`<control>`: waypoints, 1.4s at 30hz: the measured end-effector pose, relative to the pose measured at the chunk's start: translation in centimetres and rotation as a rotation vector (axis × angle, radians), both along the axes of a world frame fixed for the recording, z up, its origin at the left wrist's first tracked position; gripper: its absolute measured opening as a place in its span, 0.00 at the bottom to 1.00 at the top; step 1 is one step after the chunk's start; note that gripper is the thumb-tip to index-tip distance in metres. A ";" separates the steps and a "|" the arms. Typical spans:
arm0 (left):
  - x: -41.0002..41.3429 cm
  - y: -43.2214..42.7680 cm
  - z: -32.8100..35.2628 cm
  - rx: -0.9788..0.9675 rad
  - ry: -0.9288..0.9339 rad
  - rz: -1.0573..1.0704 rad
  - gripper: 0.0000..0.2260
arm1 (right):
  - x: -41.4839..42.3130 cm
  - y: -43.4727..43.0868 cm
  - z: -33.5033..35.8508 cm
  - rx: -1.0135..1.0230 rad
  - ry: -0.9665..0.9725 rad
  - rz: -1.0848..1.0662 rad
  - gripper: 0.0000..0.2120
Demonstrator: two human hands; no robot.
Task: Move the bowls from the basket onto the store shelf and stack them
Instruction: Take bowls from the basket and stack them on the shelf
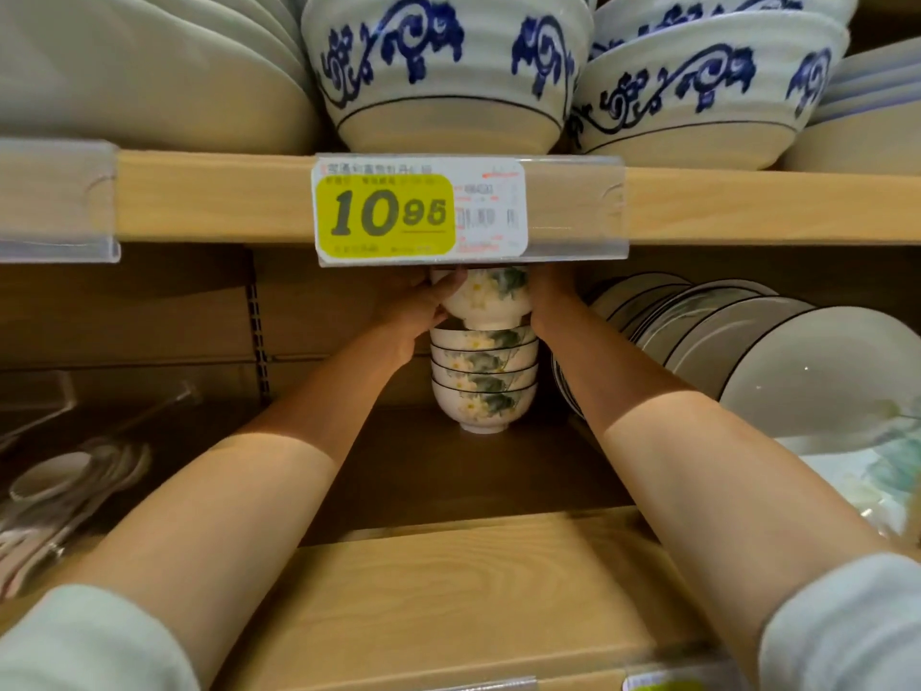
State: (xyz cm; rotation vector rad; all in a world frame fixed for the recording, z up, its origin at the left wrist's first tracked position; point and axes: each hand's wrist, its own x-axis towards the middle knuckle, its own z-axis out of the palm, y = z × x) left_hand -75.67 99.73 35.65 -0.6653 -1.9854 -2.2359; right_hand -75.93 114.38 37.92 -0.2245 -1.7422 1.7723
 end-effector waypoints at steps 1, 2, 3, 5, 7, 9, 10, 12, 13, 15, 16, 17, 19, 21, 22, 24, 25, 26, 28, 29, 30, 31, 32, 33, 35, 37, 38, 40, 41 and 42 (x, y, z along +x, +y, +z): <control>-0.1 0.0 -0.3 -0.013 0.011 0.010 0.22 | -0.3 -0.1 -0.1 -0.015 0.011 -0.037 0.18; -0.9 0.1 -0.8 -0.039 0.028 0.036 0.22 | -0.3 -0.2 -0.3 -0.027 0.011 -0.060 0.18; -0.7 0.1 -1.0 -0.051 0.043 0.051 0.21 | -0.5 -0.3 -0.5 -0.044 0.007 -0.066 0.18; -1.6 0.2 -1.7 -0.076 0.063 0.049 0.20 | -0.9 -0.3 -1.2 -0.076 -0.012 -0.070 0.19; -2.2 0.2 -2.4 -0.112 0.057 0.037 0.19 | -1.2 0.0 -1.9 -0.080 -0.027 -0.076 0.21; -2.8 0.5 -3.2 -0.116 0.025 0.018 0.19 | -1.7 0.1 -2.6 -0.082 -0.033 -0.077 0.21; -3.2 0.6 -3.5 -0.119 0.013 0.014 0.20 | -1.9 0.0 -2.9 -0.090 -0.033 -0.077 0.21; -3.7 0.7 -4.1 -0.135 0.008 0.021 0.20 | -2.4 0.0 -3.4 -0.097 -0.043 -0.081 0.22; -4.0 0.7 -4.4 -0.140 0.007 0.019 0.20 | -2.6 0.1 -3.7 -0.098 -0.052 -0.087 0.22; -4.6 0.8 -4.9 -0.142 0.015 0.011 0.20 | -3.0 0.2 -4.0 -0.100 -0.060 -0.092 0.22; -4.8 0.9 -5.1 -0.143 0.026 0.015 0.19 | -3.1 0.2 -4.1 -0.096 -0.062 -0.096 0.21; -5.0 1.0 -5.3 -0.151 0.040 0.027 0.18 | -3.3 0.2 -4.3 -0.090 -0.057 -0.102 0.21; -5.4 1.3 -5.6 -0.161 0.073 0.075 0.16 | -3.5 0.2 -4.6 -0.090 -0.042 -0.109 0.22; -5.7 1.7 -5.9 -0.151 0.083 0.101 0.17 | -3.8 0.2 -4.8 -0.087 -0.046 -0.111 0.24; -5.7 2.0 -5.9 -0.136 0.074 0.100 0.17 | -3.9 0.3 -4.9 -0.088 -0.051 -0.112 0.24; -5.7 2.7 -6.0 -0.092 0.038 0.081 0.19 | -4.0 0.4 -5.1 -0.091 -0.056 -0.114 0.25; -5.7 3.0 -6.1 -0.065 0.021 0.066 0.19 | -4.0 0.4 -5.3 -0.094 -0.057 -0.113 0.26; -5.7 3.4 -6.0 -0.038 0.004 0.055 0.19 | -4.0 0.4 -5.5 -0.095 -0.056 -0.111 0.27; -5.7 3.9 -6.0 0.015 -0.052 0.036 0.24 | -3.9 0.3 -6.2 -0.084 -0.046 -0.109 0.28; -5.8 4.2 -6.1 0.036 -0.086 0.035 0.26 | -3.9 0.3 -6.6 -0.071 -0.042 -0.112 0.29; -5.9 4.5 -6.3 0.051 -0.105 0.048 0.29 | -3.8 0.2 -6.9 -0.058 -0.032 -0.112 0.30; -5.9 4.8 -6.5 0.065 -0.110 0.071 0.31 | -3.7 0.2 -7.1 -0.051 -0.015 -0.108 0.30; -5.9 5.1 -6.7 0.077 -0.109 0.100 0.33 | -3.7 0.2 -7.3 -0.050 0.002 -0.101 0.31; -5.8 5.3 -6.9 0.089 -0.110 0.128 0.36 | -3.7 0.2 -7.5 -0.052 0.014 -0.098 0.31; -5.6 5.7 -7.1 0.110 -0.110 0.182 0.38 | -3.7 0.2 -7.9 -0.051 0.013 -0.112 0.33; -5.6 5.9 -7.1 0.115 -0.105 0.222 0.36 | -3.8 0.1 -8.2 -0.035 -0.008 -0.137 0.34; -5.7 5.9 -7.1 0.112 -0.105 0.232 0.34 | -3.8 0.1 -8.3 -0.026 -0.016 -0.142 0.34; -5.9 5.9 -7.3 0.107 -0.120 0.241 0.33 | -3.8 -0.1 -8.3 -0.010 -0.013 -0.143 0.33; -5.9 5.9 -7.4 0.105 -0.129 0.244 0.32 | -3.8 -0.2 -8.2 0.000 -0.005 -0.145 0.32; -5.9 5.9 -7.5 0.106 -0.134 0.244 0.32 | -3.9 -0.2 -8.2 0.008 0.003 -0.150 0.31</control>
